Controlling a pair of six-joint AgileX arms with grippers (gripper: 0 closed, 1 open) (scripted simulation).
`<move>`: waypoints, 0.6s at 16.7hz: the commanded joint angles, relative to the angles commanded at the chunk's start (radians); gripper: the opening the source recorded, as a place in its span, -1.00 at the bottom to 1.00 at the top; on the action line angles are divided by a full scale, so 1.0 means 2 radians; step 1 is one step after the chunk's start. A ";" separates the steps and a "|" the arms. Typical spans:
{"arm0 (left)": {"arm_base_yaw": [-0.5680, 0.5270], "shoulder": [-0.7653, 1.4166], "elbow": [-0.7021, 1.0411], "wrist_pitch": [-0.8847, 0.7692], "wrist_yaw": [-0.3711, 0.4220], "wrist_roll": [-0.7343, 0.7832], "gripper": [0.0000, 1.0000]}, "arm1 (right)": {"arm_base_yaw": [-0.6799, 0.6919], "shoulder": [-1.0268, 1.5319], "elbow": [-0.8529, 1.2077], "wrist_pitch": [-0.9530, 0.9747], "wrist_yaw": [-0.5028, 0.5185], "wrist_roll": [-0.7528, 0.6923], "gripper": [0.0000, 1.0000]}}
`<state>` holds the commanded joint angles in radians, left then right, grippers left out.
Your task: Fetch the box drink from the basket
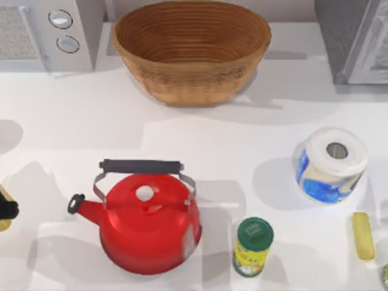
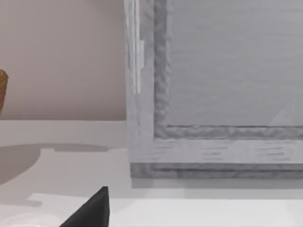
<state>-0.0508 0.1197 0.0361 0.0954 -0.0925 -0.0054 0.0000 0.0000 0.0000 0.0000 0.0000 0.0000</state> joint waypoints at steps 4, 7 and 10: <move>-0.042 0.136 0.032 0.086 -0.081 -0.007 -1.00 | 0.000 0.000 0.000 0.000 0.000 0.000 1.00; -0.075 0.253 0.057 0.153 -0.143 -0.012 -1.00 | 0.000 0.000 0.000 0.000 0.000 0.000 1.00; -0.103 0.340 0.078 0.208 -0.193 -0.016 -1.00 | 0.000 0.000 0.000 0.000 0.000 0.000 1.00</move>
<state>-0.2561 0.7992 0.1925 0.5117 -0.4789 -0.0383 0.0000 0.0000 0.0000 0.0000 0.0000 0.0000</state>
